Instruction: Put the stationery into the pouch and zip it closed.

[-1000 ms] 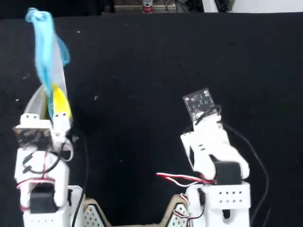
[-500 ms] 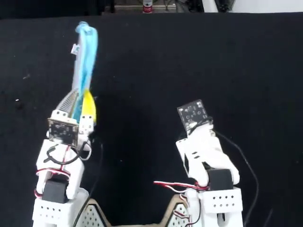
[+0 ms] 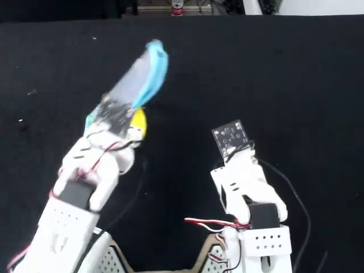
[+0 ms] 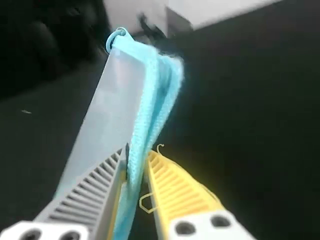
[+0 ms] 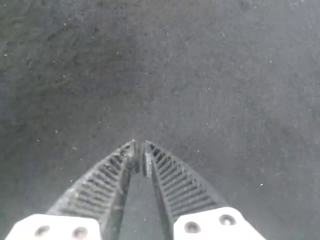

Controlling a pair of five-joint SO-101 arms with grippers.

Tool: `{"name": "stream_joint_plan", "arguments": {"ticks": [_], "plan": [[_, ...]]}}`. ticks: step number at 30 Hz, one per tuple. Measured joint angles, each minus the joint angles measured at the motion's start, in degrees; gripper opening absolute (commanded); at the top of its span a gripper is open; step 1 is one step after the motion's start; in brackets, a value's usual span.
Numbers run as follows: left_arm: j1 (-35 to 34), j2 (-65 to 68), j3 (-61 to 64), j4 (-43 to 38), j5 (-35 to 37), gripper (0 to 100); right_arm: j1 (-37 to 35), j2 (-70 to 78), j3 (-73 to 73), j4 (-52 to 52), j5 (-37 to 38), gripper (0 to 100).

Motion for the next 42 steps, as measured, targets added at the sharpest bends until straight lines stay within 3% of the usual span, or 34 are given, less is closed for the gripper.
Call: {"name": "stream_joint_plan", "arguments": {"ticks": [3,6,11,15,22,28,33,34,42], "plan": [[2.4,8.4,-3.6,1.0,3.2,20,0.0,0.0,0.4,0.0,0.0,1.5],[2.6,12.8,-4.3,1.1,6.3,20,0.0,0.0,0.4,0.0,0.0,1.5],[2.6,13.1,-4.3,1.6,7.1,21,0.0,0.0,0.4,0.0,0.0,1.5],[2.5,10.5,-4.5,4.4,7.3,27,0.0,0.0,0.4,0.0,0.0,1.4],[2.9,9.9,-7.6,8.3,7.3,27,0.0,0.0,0.4,0.0,0.0,1.2],[3.1,6.2,-10.8,12.1,7.3,22,0.0,-0.2,1.3,-0.1,0.0,1.2],[1.8,-0.6,-11.2,20.0,2.3,7,0.0,-0.4,1.4,-0.1,0.0,1.2],[0.8,-2.5,-11.1,21.4,1.6,3,0.0,-0.4,1.4,-0.1,0.0,1.2],[-11.8,-22.7,-1.2,32.2,0.4,3,-0.1,-0.4,1.4,-0.3,0.0,1.1]]}}
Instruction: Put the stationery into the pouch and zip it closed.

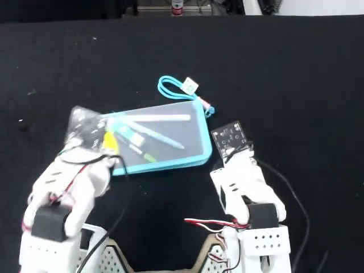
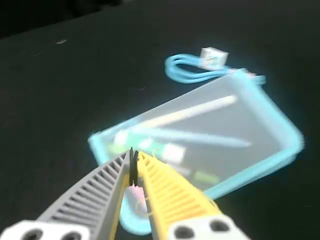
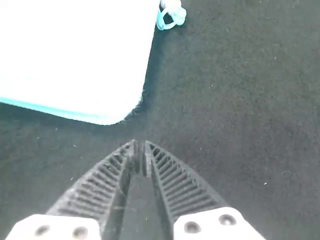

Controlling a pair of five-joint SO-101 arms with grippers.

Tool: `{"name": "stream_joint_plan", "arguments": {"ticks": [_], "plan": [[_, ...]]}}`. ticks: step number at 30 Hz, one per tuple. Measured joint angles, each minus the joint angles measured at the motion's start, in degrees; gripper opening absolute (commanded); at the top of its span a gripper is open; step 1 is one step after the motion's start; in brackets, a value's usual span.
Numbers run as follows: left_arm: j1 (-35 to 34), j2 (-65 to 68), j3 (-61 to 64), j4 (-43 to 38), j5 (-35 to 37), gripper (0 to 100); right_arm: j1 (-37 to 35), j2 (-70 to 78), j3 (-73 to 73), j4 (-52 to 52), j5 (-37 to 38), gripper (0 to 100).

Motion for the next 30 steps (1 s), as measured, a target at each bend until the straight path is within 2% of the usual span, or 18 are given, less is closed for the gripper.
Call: {"name": "stream_joint_plan", "arguments": {"ticks": [4,7,13,19,22,25,30], "plan": [[-7.0,-11.4,5.8,4.1,-1.1,3,0.0,0.0,0.0,0.0,0.0,1.1],[-9.0,-17.8,9.2,7.1,-3.5,3,0.0,0.0,0.0,0.0,-0.5,1.2],[-9.8,-18.5,13.6,8.4,-4.0,3,-0.4,0.0,0.0,0.0,-11.0,1.3],[-9.8,-18.5,21.8,6.7,-3.6,3,-0.4,-0.1,3.5,-0.5,-12.0,1.3],[-9.8,-18.1,26.3,4.7,-0.3,3,-0.2,-0.1,8.4,-5.6,-12.0,1.3],[-11.1,-18.0,28.6,4.1,3.2,3,2.5,-0.1,13.1,-11.3,-12.5,1.3],[-19.8,-18.5,31.1,3.8,4.6,3,10.3,-0.1,14.7,-13.5,-12.5,1.2]]}}
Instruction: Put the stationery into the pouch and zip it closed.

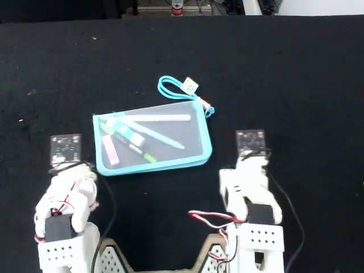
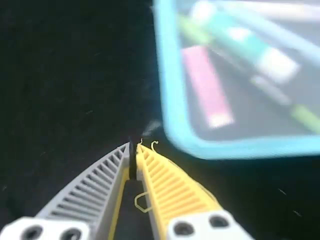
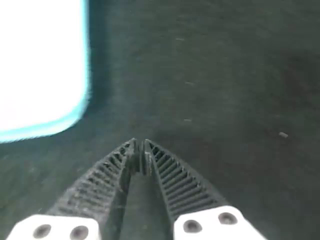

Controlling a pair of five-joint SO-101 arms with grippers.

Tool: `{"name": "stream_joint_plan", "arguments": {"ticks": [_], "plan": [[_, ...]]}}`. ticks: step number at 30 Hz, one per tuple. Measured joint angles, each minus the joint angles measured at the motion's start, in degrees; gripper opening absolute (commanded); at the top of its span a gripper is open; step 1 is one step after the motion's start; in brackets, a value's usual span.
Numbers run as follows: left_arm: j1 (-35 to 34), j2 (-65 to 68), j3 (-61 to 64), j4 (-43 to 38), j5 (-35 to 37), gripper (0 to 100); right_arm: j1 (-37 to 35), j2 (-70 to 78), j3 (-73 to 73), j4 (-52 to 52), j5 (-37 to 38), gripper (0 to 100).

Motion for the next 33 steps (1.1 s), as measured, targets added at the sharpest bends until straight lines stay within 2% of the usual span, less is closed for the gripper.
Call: {"name": "stream_joint_plan", "arguments": {"ticks": [5,24,28,33], "plan": [[-2.5,0.7,5.4,-0.2,0.2,3,1.9,0.0,0.5,0.3,-0.1,1.2],[-3.1,0.6,5.8,-0.3,0.3,3,2.3,-1.4,0.5,1.1,-0.1,1.2],[-3.1,-0.4,5.8,-0.3,0.3,3,2.3,-8.4,0.5,7.2,-0.1,1.2],[-3.1,-0.7,5.8,-0.3,0.3,3,2.3,-17.4,0.4,22.7,0.0,1.2]]}}
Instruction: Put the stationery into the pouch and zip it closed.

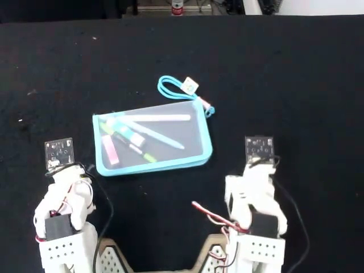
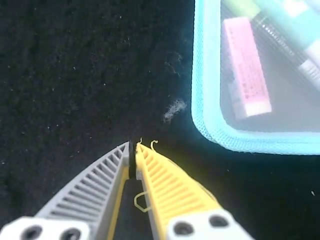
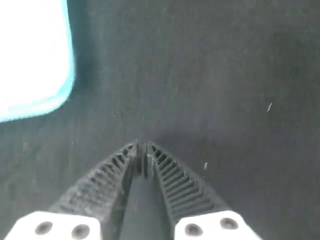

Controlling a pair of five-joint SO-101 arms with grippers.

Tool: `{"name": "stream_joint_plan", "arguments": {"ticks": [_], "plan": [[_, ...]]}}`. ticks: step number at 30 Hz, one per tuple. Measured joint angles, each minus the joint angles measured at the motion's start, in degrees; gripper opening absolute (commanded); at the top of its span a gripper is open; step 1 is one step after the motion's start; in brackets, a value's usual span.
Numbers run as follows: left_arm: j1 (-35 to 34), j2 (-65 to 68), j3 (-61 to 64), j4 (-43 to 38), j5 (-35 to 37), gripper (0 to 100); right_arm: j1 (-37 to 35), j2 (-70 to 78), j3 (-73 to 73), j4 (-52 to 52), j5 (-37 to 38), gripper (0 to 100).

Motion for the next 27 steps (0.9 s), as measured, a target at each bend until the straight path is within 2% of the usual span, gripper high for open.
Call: {"name": "stream_joint_plan", "arguments": {"ticks": [6,12,27], "plan": [[0.2,0.0,0.0,0.0,0.0,3,0.0,-0.3,0.0,3.1,0.0,1.2],[5.9,0.0,0.0,0.0,-0.1,3,-3.2,-0.3,0.0,3.4,0.0,1.2],[3.6,0.0,0.0,0.0,0.0,3,-3.5,-0.3,0.0,3.4,0.0,1.2]]}}
